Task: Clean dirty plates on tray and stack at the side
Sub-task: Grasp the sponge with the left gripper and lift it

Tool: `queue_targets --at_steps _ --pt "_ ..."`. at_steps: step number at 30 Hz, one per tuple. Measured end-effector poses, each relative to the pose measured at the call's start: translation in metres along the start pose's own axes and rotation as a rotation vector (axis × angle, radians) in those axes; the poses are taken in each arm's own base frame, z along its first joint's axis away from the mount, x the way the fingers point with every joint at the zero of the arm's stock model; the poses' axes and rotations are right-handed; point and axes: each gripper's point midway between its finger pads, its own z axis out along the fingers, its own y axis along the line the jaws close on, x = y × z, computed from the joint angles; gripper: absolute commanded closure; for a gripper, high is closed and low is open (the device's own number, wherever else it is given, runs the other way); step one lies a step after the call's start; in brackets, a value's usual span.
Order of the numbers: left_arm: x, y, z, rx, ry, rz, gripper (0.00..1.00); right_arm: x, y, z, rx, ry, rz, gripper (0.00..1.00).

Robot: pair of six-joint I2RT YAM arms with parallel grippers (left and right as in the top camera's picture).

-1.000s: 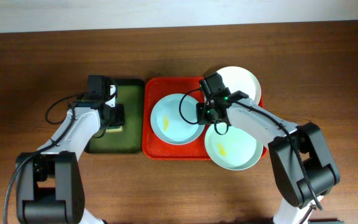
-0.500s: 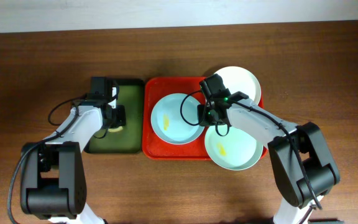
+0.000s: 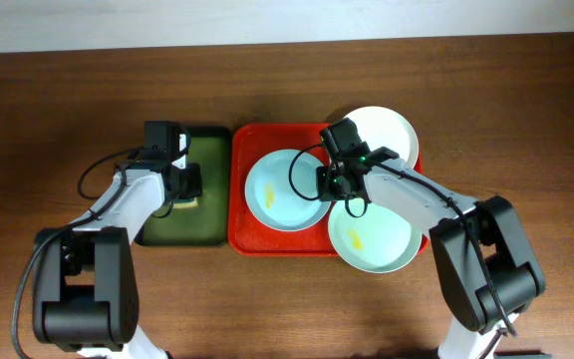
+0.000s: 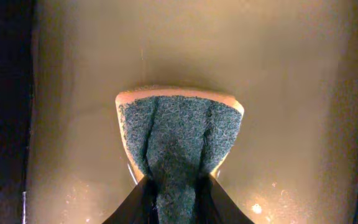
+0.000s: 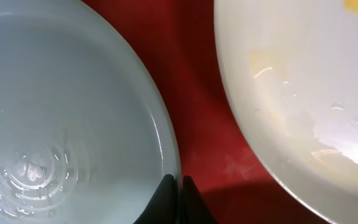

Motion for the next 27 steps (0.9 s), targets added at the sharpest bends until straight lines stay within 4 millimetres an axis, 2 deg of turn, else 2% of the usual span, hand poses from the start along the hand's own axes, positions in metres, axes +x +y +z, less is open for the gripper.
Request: queue_targets --at_steps 1,2,7,9,10,11,12,13,14,15,21,27 --pt "0.0 0.0 0.0 0.0 0.0 0.0 0.91 0.0 0.0 0.0 0.0 0.0 0.0 0.96" --pt "0.0 0.0 0.0 0.0 0.0 0.0 0.99 0.0 0.0 0.0 0.0 0.0 0.001 0.96" --pt "0.002 -0.004 0.002 0.026 0.01 -0.001 1.0 0.0 0.0 0.0 0.0 0.0 0.0 0.96" --pt "-0.003 -0.009 -0.007 0.061 -0.013 -0.003 1.0 0.0 0.0 0.0 0.0 -0.001 0.0 0.96" --pt "-0.016 -0.012 -0.027 0.081 -0.072 -0.003 1.0 -0.001 0.001 0.0 -0.002 -0.006 0.0 0.96" --pt "-0.034 -0.014 -0.056 0.095 -0.162 0.0 1.0 -0.004 0.001 0.0 -0.006 -0.016 0.008 0.96" --pt "-0.043 -0.014 -0.072 0.103 -0.215 0.003 1.0 -0.007 0.003 0.0 -0.012 -0.027 0.016 0.96" --pt "-0.067 -0.015 -0.119 0.119 -0.367 0.011 1.0 -0.008 0.003 0.0 -0.015 -0.034 0.021 0.96" --pt "-0.078 -0.015 -0.142 0.123 -0.442 0.023 1.0 -0.008 0.003 0.0 -0.015 -0.034 0.022 0.96" --pt "-0.08 -0.014 -0.148 0.121 -0.457 0.03 1.0 -0.008 0.003 0.0 -0.014 -0.033 0.022 0.96" --pt "-0.067 -0.003 -0.14 0.056 -0.397 0.03 1.0 -0.005 0.002 0.0 -0.01 -0.023 0.026 0.96" --pt "-0.061 -0.002 -0.137 0.045 -0.373 0.06 1.0 -0.005 0.002 0.0 -0.01 -0.023 0.026 0.96"
